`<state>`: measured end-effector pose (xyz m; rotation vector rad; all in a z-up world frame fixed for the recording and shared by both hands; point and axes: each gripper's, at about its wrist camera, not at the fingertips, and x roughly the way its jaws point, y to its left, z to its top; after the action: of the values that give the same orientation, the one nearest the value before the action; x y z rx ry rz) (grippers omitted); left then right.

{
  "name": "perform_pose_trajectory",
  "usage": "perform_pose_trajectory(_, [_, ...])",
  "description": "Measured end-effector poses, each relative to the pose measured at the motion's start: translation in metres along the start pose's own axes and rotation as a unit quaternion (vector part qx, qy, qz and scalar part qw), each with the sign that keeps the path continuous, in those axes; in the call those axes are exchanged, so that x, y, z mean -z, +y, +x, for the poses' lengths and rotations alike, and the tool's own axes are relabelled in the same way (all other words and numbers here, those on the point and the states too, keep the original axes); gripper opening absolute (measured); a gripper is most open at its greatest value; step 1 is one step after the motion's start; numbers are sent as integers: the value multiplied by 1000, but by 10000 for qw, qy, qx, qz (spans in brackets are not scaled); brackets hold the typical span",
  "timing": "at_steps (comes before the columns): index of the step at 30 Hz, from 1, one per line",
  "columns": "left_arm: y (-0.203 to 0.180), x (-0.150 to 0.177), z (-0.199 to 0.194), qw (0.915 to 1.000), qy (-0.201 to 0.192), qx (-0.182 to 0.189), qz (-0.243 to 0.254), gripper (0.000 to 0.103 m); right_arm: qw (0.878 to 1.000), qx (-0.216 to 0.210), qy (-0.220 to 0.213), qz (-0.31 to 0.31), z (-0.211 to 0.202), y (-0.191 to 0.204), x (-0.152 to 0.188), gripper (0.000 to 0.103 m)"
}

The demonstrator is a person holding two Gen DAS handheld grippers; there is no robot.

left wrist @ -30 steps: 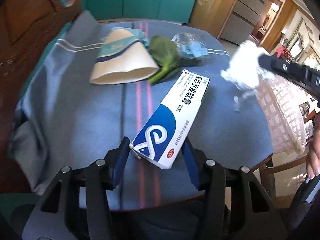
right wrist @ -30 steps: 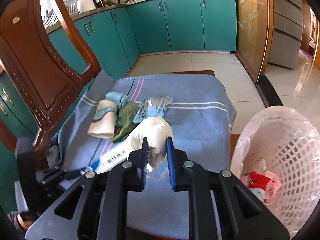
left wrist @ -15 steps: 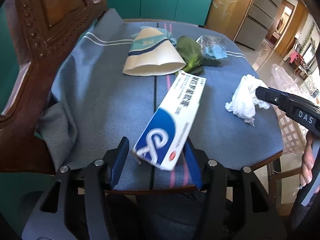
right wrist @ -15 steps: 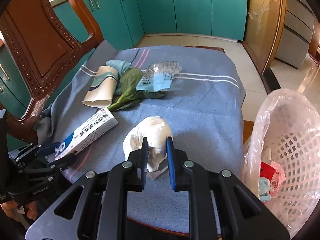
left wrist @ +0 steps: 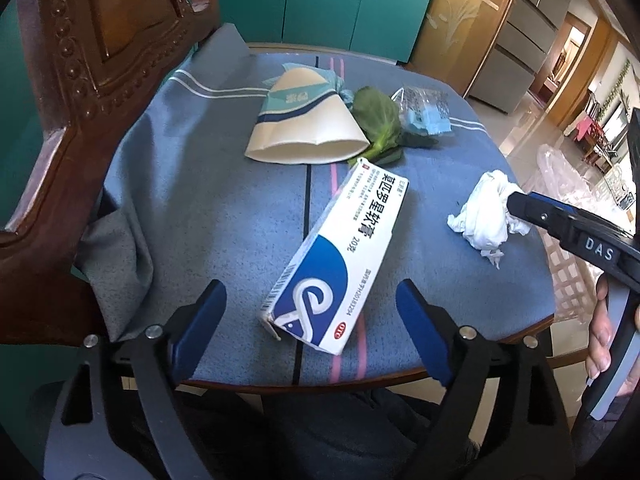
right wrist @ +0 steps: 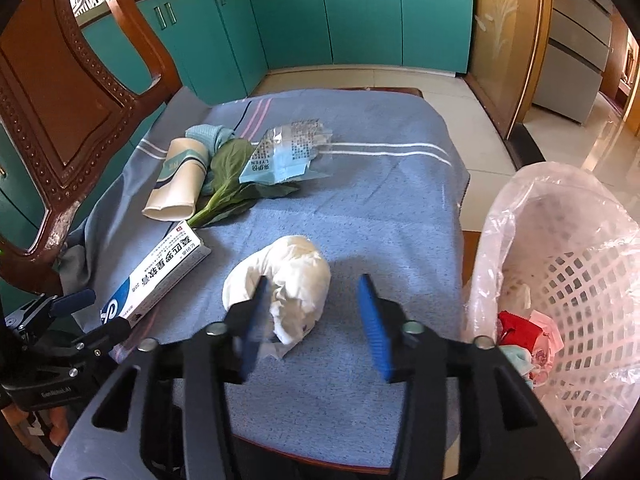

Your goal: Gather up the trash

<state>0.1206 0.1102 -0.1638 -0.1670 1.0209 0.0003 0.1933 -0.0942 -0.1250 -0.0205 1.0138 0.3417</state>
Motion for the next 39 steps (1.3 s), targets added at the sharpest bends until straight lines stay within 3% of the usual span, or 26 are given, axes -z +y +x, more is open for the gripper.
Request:
perform_pose_trajectory(6, [-7, -1, 0, 9998, -40, -135, 168, 88, 9999, 73, -93, -25, -6, -2, -1, 64])
perform_pose_trajectory(16, [-18, -18, 25, 9996, 44, -116, 259, 89, 9996, -31, 66, -259, 3, 11, 1, 65])
perform_pose_trajectory(19, [-21, -21, 34, 9994, 108, -158, 280, 88, 9994, -23, 49, -335, 4, 16, 1, 76])
perform_pose_trajectory(21, [-22, -21, 37, 9993, 136, -196, 293, 82, 9994, -44, 42, -355, 4, 16, 0, 76])
perform_pose_trajectory(24, [-20, -19, 40, 9990, 217, -240, 298, 63, 9993, -64, 42, -368, 7, 18, -4, 76])
perform_pose_trajectory(27, [-15, -18, 39, 9990, 191, -299, 255, 59, 9992, -131, 36, -381, 11, 22, -8, 76])
perform_pose_trajectory(31, [-9, -17, 37, 9992, 191, -325, 139, 60, 9985, -293, 61, -450, 26, 33, -18, 76])
perform_pose_trajectory(34, [-7, -17, 39, 9992, 202, -345, 68, 74, 9986, -207, 130, -471, 42, 40, -25, 76])
perform_pose_trajectory(39, [-8, -16, 42, 9991, 172, -398, 34, 79, 9979, -144, 315, -548, 66, 47, -26, 76])
